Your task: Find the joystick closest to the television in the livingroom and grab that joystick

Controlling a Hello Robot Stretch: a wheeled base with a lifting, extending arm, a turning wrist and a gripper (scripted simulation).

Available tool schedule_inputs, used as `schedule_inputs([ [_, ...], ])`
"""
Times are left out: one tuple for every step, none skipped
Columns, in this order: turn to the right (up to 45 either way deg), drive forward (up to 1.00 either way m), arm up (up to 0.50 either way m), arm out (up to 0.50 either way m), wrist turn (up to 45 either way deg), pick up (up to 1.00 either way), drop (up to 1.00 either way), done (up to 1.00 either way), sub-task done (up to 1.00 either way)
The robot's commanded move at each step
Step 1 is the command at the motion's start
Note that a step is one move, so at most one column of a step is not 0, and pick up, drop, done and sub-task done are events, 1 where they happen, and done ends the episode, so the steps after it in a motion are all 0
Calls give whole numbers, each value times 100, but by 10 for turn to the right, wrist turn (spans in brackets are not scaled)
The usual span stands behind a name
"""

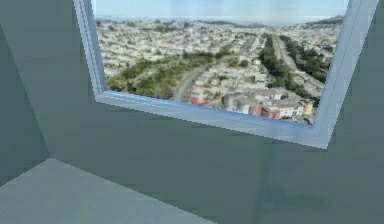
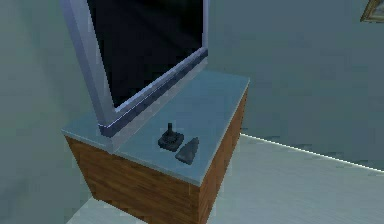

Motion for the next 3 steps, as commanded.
schedule_inputs([
  [0,0,34,0,0,0,0,0,0],
  [0,0,0,44,0,0,0,0,0],
  [0,0,0,0,450,0,0,0,0],
])
